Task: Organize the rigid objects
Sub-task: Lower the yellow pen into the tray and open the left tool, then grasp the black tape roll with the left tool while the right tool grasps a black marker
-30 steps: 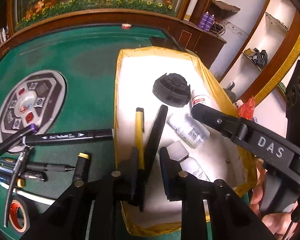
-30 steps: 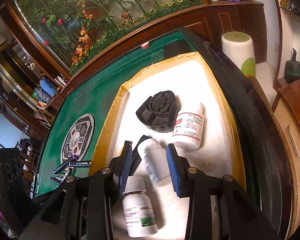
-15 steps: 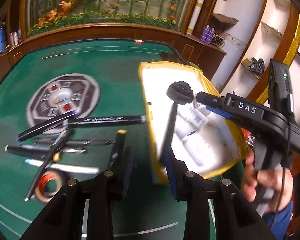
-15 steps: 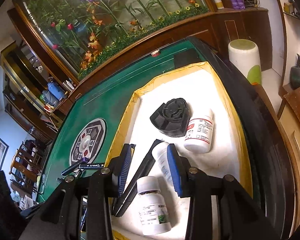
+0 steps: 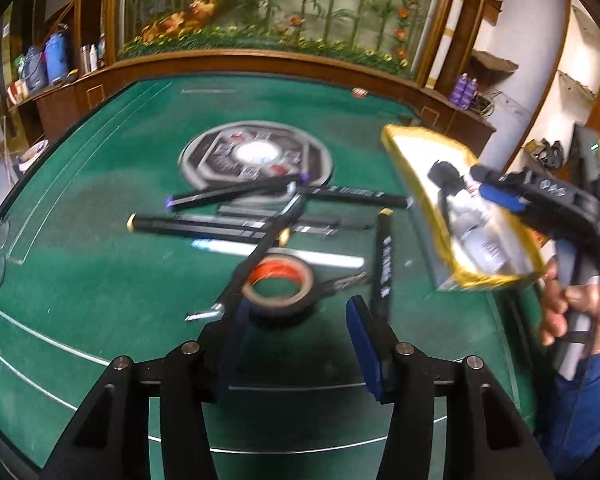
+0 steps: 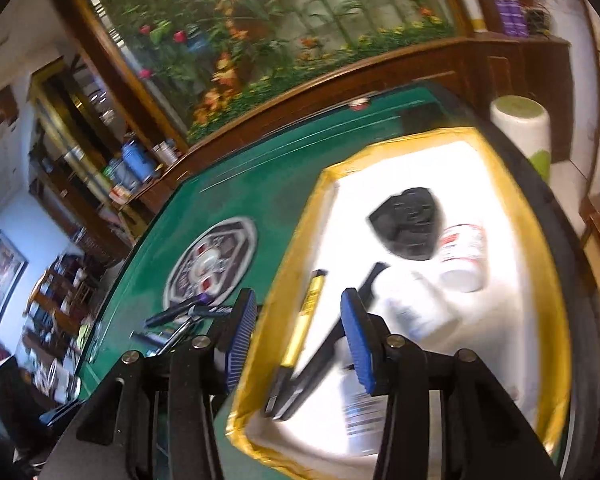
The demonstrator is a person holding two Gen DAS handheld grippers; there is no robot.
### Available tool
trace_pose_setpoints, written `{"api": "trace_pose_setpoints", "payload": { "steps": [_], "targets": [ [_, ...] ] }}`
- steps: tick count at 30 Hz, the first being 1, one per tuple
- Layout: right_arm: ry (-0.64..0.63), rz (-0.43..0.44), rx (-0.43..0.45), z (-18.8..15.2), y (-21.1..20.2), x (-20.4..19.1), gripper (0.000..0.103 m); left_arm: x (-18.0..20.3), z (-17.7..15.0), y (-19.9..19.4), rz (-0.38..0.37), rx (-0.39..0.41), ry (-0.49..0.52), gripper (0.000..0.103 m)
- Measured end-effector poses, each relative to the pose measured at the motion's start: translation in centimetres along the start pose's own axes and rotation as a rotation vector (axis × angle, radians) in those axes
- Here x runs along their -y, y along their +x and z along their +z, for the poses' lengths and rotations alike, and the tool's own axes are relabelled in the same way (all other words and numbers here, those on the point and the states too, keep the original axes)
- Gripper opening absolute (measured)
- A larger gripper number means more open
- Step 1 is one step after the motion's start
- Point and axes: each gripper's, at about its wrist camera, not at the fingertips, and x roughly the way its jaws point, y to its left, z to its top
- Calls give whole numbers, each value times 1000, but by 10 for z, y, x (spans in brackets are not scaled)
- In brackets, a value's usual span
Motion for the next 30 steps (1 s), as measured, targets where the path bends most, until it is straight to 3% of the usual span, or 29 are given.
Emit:
{"api": "trace_pose_setpoints", "payload": {
  "steps": [6, 9, 14, 20, 26, 30],
  "targets": [
    [-85, 21, -20, -10, 4, -22, 43, -5, -2, 22, 37, -36, -16, 57],
    [-99, 31, -24, -12, 5, -26, 45, -5, 4, 31, 65, -34, -19, 65],
    [-148, 60, -38, -19, 5, -40, 49, -8, 13, 50, 86, -48, -36, 66],
    [-194, 139, -137, -37, 14, -69, 51, -21, 12, 49, 90, -39, -81, 66],
    [-208, 47, -270, -59, 37, -92, 51, -30, 2, 23, 99, 9, -75, 66],
    [-239, -54, -299, -66, 46, -101, 50, -33, -3, 5, 96, 52, -63, 66]
  ]
}}
